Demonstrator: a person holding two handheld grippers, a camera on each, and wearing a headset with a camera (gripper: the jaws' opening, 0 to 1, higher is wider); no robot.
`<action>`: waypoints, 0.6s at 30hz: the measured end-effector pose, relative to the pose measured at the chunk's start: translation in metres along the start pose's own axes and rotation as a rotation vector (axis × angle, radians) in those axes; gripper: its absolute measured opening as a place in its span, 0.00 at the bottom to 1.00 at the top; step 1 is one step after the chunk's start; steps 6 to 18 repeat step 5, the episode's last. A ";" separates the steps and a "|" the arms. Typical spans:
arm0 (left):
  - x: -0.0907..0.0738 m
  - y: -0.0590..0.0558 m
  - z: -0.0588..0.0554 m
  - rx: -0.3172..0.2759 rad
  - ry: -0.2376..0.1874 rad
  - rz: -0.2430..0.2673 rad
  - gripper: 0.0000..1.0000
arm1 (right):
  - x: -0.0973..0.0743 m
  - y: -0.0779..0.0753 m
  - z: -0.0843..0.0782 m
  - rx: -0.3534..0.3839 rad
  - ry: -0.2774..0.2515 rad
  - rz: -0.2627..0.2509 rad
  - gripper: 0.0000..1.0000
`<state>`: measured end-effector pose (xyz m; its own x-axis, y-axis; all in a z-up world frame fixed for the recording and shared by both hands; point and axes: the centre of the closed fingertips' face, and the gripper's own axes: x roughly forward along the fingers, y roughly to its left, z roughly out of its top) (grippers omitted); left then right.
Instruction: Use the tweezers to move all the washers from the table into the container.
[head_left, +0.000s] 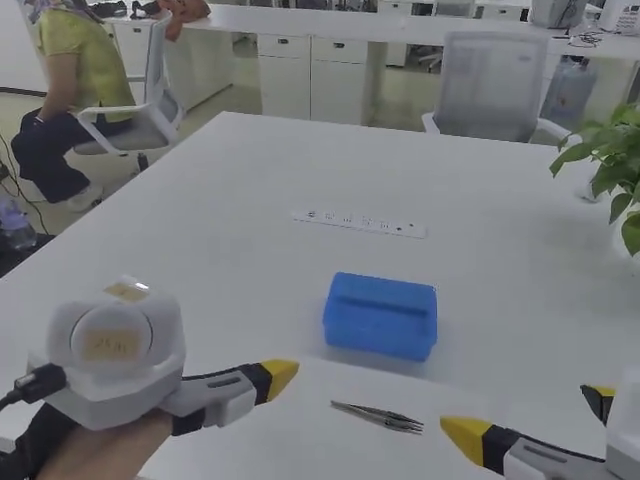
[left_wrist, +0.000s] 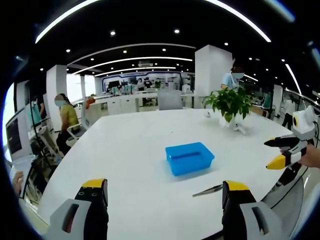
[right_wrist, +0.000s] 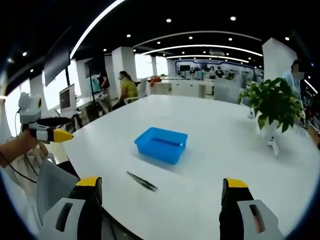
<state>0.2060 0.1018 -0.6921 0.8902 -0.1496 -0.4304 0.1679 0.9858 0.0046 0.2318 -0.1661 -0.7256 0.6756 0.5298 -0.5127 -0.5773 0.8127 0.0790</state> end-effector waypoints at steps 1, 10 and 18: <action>0.000 0.000 0.000 0.000 0.000 -0.001 0.98 | 0.000 0.000 -0.001 0.000 0.000 0.000 0.99; 0.000 0.002 -0.004 0.002 0.010 -0.006 0.98 | 0.001 0.001 -0.003 0.000 0.010 -0.008 0.99; 0.000 0.002 -0.004 0.002 0.010 -0.006 0.98 | 0.001 0.001 -0.003 0.000 0.010 -0.008 0.99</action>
